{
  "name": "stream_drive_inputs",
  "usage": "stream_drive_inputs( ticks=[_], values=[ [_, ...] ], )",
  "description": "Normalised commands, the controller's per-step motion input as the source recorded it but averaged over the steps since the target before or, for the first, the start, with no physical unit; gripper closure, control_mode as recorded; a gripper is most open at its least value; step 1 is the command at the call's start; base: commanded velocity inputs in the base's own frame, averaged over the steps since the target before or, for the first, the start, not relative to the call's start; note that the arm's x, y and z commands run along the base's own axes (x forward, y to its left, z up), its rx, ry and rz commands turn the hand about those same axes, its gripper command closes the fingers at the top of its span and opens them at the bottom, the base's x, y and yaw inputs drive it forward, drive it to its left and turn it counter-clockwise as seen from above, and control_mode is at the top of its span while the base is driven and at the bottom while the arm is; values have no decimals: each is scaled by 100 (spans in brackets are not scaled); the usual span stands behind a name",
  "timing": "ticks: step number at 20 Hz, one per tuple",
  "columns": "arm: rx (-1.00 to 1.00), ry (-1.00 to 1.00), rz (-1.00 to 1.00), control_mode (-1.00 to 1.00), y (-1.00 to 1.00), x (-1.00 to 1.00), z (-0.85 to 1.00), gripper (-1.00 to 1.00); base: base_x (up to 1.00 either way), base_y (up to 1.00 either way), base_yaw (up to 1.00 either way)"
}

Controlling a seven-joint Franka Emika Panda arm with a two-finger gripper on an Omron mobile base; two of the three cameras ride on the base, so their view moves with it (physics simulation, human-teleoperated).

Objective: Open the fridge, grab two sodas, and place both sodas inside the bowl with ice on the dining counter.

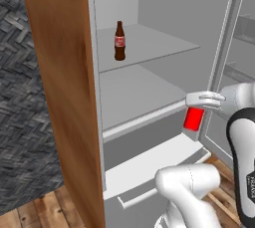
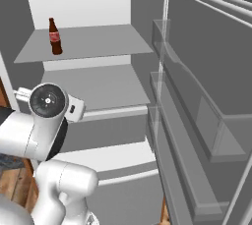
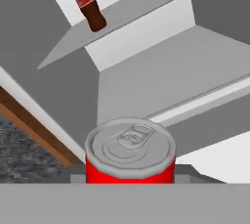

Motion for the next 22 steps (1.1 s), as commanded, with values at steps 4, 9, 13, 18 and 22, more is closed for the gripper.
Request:
stream_drive_inputs(
  ticks=[4, 9, 13, 18, 22],
  values=[
    [0, 0, 0, 100, 0, 0, 0, 100, -83, 44, -19],
    [0, 0, 0, 100, 0, 0, 0, 100, -71, 63, -32],
    [0, 0, 0, 100, 0, 0, 0, 100, -70, 58, -38],
    [0, 0, 0, 100, 0, 0, 0, 100, -87, 43, -41],
    [0, 0, 0, 100, 0, 0, 0, 100, -100, 23, -43]
  ],
)
